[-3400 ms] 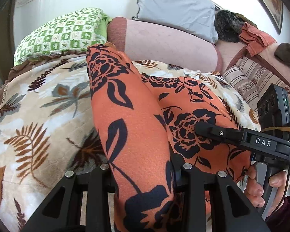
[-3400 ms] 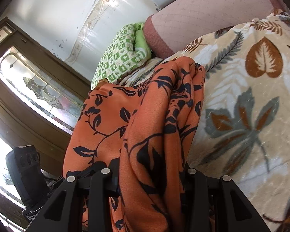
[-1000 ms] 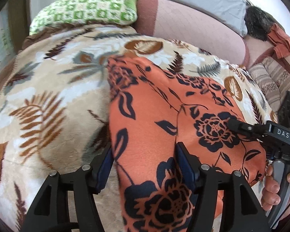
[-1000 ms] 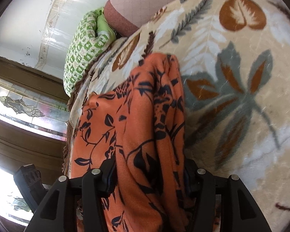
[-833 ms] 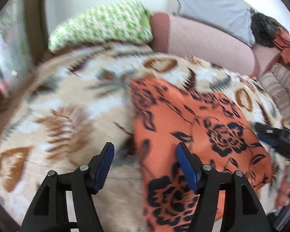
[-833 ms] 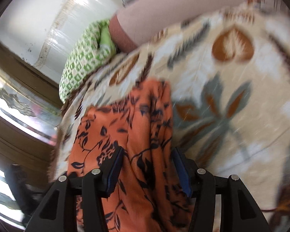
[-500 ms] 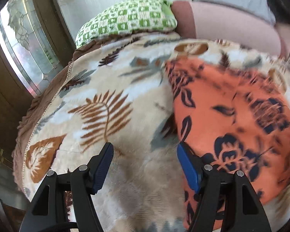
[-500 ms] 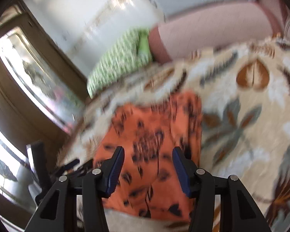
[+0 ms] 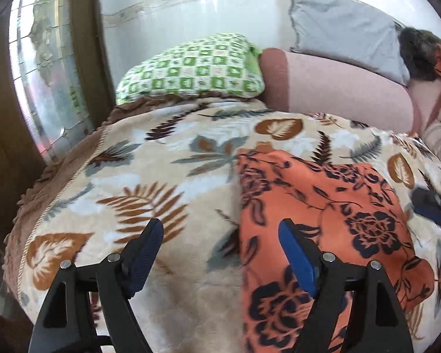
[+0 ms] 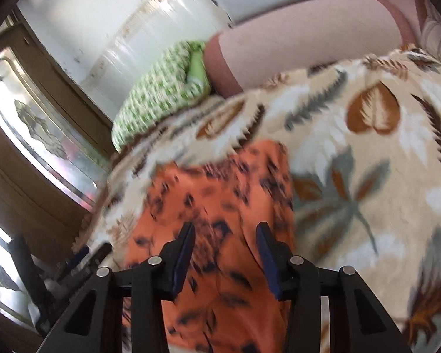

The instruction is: Fold small clothes

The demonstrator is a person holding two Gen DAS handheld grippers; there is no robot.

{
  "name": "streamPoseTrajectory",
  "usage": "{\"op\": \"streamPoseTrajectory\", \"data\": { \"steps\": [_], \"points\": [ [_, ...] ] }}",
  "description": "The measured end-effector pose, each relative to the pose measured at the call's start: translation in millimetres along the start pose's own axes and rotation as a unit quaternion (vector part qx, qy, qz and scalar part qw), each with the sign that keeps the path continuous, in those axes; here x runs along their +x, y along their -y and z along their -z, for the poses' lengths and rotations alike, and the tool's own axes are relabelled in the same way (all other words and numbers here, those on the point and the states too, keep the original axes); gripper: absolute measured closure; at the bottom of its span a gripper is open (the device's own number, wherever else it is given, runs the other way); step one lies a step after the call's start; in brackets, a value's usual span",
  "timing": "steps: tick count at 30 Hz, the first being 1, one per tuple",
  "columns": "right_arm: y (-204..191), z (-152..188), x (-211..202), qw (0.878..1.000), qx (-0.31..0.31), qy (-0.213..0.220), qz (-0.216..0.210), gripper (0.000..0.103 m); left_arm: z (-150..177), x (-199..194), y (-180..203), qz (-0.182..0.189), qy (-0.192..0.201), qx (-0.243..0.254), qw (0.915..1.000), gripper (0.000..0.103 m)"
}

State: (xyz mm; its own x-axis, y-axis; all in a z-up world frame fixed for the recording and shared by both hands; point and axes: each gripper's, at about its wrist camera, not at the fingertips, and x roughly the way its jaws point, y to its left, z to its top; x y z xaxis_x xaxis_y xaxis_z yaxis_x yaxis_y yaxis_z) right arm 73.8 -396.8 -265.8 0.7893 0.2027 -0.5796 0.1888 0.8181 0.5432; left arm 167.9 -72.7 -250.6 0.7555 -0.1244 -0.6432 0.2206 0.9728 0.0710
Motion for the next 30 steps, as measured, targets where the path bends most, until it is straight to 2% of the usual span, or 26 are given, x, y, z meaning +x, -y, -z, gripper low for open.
{"op": "streamPoseTrajectory", "data": {
  "steps": [4,5,6,7,8,9,11,14,20,22,27,30],
  "points": [
    [1,-21,26,0.999,0.021,-0.015,-0.025,0.056,-3,21,24,-0.006,-0.022,0.047,0.9986,0.022],
    [4,-27,35,0.998,0.032,-0.025,-0.041,0.056,-3,31,31,-0.006,-0.039,0.06,0.9974,0.022],
    [5,-31,44,0.997,0.041,-0.031,-0.052,0.054,-2,37,32,-0.008,-0.051,0.064,0.9966,0.021],
    [7,-36,56,0.996,0.051,-0.043,-0.061,0.045,1,44,37,-0.009,-0.07,0.07,0.9951,0.014],
    [12,-39,68,0.994,0.061,-0.061,-0.064,0.041,5,55,42,-0.005,-0.092,0.076,0.9929,0.011],
    [19,-40,88,0.992,0.074,-0.091,-0.05,0.039,7,59,45,-0.002,-0.095,0.076,0.9925,0.01],
    [33,-37,114,0.988,0.095,-0.12,-0.026,0.039,7,58,48,-0.006,-0.089,0.08,0.9928,0.007],
    [32,-42,108,0.988,0.098,-0.113,-0.039,0.039,7,55,49,-0.011,-0.086,0.086,0.9926,0.006],
    [22,-33,60,0.994,0.082,-0.05,-0.054,0.039,6,33,40,-0.009,-0.091,0.044,0.9948,0.006],
    [16,-26,36,0.995,0.074,-0.026,-0.057,0.039,2,16,38,-0.023,-0.075,0.034,0.9964,0.006],
    [-4,-9,-17,0.999,0.035,0.03,-0.019,0.039,-7,-36,33,-0.041,-0.026,0.015,0.9987,0.006],
    [-15,5,-43,0.998,0.013,0.057,-0.005,0.039,-10,-69,29,-0.038,0.001,0.01,0.9992,0.006]
  ]
}}
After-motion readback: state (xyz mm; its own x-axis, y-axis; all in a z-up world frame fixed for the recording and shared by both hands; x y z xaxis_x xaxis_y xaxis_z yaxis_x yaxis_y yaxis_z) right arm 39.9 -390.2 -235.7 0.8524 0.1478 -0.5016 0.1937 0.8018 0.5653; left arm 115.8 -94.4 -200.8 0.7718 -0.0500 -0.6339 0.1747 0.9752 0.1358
